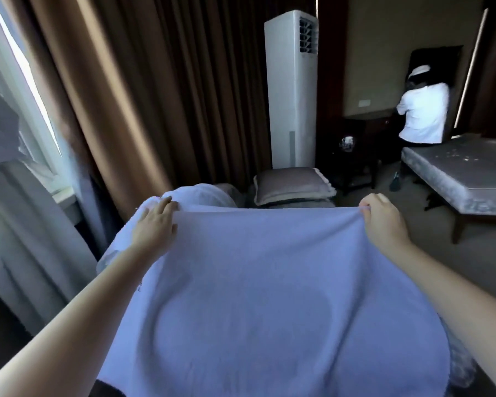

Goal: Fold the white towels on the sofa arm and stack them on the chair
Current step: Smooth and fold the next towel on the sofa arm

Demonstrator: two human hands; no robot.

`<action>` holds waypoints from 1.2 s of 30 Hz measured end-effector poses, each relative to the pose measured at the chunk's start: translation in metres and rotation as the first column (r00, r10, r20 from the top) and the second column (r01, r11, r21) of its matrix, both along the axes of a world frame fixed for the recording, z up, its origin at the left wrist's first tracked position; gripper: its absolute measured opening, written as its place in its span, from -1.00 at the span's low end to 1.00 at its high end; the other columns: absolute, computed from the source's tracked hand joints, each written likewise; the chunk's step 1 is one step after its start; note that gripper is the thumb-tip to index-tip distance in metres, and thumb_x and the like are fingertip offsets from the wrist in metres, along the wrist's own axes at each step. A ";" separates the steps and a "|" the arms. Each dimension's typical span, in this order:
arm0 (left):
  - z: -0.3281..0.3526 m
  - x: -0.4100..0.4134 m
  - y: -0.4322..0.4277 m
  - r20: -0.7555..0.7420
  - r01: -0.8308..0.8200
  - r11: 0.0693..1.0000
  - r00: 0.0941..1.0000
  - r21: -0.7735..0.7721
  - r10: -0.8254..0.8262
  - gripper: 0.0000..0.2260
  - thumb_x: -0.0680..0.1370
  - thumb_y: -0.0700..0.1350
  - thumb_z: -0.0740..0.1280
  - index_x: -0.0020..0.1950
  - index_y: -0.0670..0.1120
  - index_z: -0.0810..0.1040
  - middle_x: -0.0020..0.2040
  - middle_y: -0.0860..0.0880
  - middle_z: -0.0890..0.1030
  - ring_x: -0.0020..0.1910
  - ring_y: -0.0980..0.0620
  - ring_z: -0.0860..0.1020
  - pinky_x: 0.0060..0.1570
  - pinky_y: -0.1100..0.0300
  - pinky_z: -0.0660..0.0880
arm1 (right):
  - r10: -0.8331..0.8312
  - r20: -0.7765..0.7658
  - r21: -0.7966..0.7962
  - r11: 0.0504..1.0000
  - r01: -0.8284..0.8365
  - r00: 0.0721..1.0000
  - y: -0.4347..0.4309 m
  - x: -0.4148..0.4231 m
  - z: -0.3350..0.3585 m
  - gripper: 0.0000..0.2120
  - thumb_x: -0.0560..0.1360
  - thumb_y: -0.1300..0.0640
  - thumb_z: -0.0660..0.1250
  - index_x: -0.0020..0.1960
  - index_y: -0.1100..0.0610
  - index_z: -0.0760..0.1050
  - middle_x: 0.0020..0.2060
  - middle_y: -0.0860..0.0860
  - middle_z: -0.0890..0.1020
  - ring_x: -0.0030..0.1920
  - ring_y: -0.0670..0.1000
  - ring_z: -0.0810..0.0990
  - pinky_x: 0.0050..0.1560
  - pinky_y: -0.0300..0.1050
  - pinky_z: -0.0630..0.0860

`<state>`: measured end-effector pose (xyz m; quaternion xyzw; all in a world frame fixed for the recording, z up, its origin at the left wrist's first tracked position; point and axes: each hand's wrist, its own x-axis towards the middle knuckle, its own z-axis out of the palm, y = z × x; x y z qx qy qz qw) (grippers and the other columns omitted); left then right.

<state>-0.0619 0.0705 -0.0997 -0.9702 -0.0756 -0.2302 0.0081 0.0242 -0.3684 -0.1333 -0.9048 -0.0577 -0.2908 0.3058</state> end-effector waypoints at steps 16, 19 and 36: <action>-0.094 0.001 -0.181 0.051 0.503 0.864 0.863 0.007 -0.502 -0.73 0.53 -0.01 0.20 0.06 -0.09 0.61 0.00 -0.03 0.63 -0.05 -0.13 0.57 -0.11 0.01 0.47 | -0.036 -0.200 -0.081 0.996 0.021 0.979 -0.065 -0.042 -0.087 -0.93 0.52 0.22 0.35 -0.04 0.23 0.55 -0.08 0.13 0.59 -0.16 0.18 0.58 -0.16 0.03 0.53; -0.112 -0.002 -0.211 0.000 0.552 0.831 0.833 -0.065 -0.553 -0.61 0.52 0.08 0.06 -0.06 -0.06 0.63 -0.14 0.00 0.63 -0.14 -0.09 0.55 -0.16 0.07 0.43 | -0.168 -0.321 -0.121 0.983 0.136 0.932 -0.091 -0.059 -0.093 -0.75 0.56 0.04 0.31 -0.16 0.21 0.52 -0.25 0.09 0.57 -0.18 0.15 0.55 -0.26 -0.05 0.47; -0.121 -0.012 -0.234 0.063 0.476 0.870 0.879 -0.127 -0.472 -0.58 0.54 0.12 0.04 -0.07 -0.07 0.62 -0.15 0.02 0.62 -0.12 -0.04 0.54 -0.16 0.08 0.43 | -0.349 -0.271 -0.341 0.906 0.250 0.897 -0.086 -0.087 -0.097 -0.75 0.68 0.03 0.02 0.04 0.23 0.27 -0.16 0.22 0.64 -0.18 0.21 0.62 -0.42 -0.07 0.22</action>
